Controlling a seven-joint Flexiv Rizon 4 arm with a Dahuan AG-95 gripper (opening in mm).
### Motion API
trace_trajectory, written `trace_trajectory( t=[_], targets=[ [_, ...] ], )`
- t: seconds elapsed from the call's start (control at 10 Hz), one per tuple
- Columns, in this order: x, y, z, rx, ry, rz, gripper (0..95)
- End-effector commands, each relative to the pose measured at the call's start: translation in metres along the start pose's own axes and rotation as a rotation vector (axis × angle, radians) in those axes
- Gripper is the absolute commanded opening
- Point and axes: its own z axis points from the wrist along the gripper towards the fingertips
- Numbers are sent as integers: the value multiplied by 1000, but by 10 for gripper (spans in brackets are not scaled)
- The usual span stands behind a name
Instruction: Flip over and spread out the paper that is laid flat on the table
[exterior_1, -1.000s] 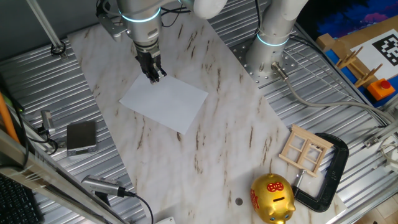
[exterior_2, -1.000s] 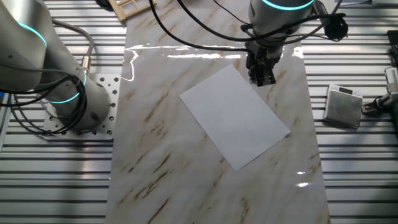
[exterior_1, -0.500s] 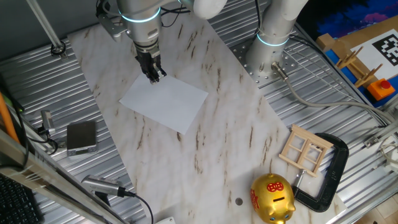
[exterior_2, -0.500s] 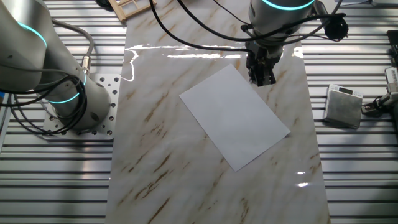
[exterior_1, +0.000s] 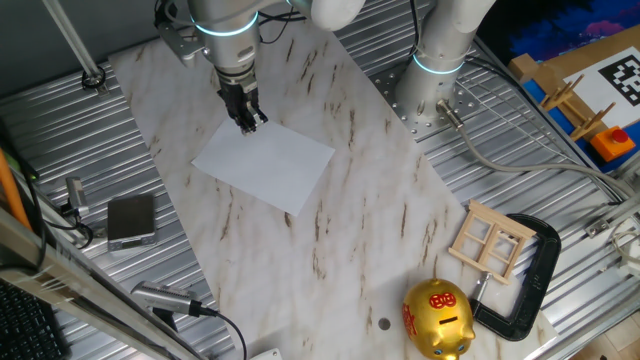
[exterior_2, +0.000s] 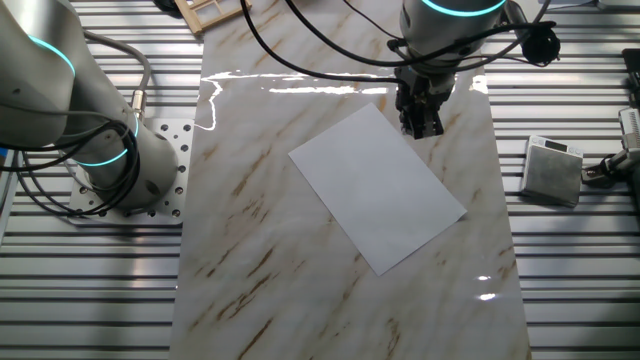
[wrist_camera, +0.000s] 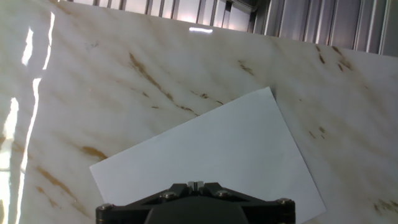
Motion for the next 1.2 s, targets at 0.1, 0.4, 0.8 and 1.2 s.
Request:
trace_trajectory(
  t=[0.1, 0.4, 0.8, 1.2],
  targets=[
    [0, 0, 0, 0, 0, 0, 0],
    [0, 0, -1, -93, 50, -505, 0],
    [0, 1, -2, -90, 54, -502, 0],
    [1, 1, -4, -94, 60, -496, 0]
  ],
)
